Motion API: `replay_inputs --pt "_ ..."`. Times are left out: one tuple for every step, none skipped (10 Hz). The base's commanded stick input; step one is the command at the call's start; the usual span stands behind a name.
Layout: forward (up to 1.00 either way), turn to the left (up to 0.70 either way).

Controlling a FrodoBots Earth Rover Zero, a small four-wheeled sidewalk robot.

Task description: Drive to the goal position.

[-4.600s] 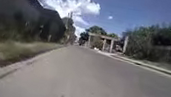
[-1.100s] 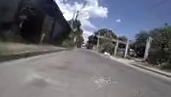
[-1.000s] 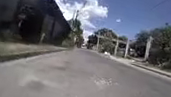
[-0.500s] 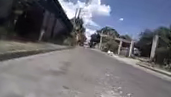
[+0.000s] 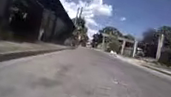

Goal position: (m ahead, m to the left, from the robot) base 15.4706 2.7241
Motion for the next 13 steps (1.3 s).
replay_inputs --pt "1.00 0.01" --pt "1.00 0.01" --pt "1.00 0.01" --pt "1.00 0.01" --pt "1.00 0.01" --pt "1.00 0.01" --pt "1.00 0.01" --pt "1.00 0.01" --pt "1.00 0.01" --pt "1.00 0.01" --pt "1.00 0.01" --pt "1.00 0.01" --pt "1.00 0.01"
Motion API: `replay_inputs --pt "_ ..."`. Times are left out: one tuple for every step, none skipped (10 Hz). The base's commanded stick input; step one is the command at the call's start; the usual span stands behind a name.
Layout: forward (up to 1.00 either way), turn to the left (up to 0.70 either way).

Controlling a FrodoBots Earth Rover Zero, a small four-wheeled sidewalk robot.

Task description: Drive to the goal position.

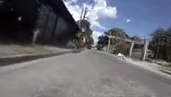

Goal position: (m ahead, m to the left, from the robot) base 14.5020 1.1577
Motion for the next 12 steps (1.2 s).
replay_inputs --pt "1.00 0.01" --pt "1.00 0.01" --pt "1.00 0.01" --pt "1.00 0.01" --pt "1.00 0.01" --pt "1.00 0.01" --pt "1.00 0.01" --pt "1.00 0.01" --pt "1.00 0.01" --pt "1.00 0.01" --pt "1.00 0.01" --pt "1.00 0.01"
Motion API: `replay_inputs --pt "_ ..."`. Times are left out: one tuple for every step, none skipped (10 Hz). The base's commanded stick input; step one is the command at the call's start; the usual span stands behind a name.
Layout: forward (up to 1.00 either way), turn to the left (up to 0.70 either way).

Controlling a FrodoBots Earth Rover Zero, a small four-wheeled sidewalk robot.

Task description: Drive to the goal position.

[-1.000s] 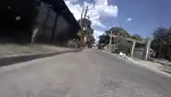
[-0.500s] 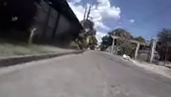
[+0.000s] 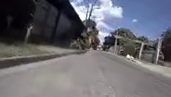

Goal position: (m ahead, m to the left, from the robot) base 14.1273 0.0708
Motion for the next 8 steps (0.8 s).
replay_inputs --pt "1.00 0.01" --pt "1.00 0.01" --pt "1.00 0.01" --pt "1.00 0.01" --pt "1.00 0.01" --pt "1.00 0.01" --pt "1.00 -0.31" --pt "1.00 -0.39"
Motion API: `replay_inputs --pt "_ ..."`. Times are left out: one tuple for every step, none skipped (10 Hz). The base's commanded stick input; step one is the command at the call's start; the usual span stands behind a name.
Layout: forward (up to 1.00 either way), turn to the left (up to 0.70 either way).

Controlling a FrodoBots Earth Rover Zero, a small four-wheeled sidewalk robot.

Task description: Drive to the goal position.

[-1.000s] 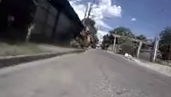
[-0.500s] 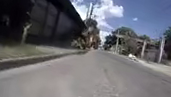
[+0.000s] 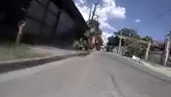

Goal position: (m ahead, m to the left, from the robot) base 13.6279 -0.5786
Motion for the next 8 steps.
replay_inputs --pt "1.00 -0.39" --pt "1.00 -0.39" --pt "1.00 -0.39" --pt "1.00 -0.39" --pt "1.00 0.01" --pt "1.00 0.01" --pt "1.00 0.01" --pt "1.00 0.01"
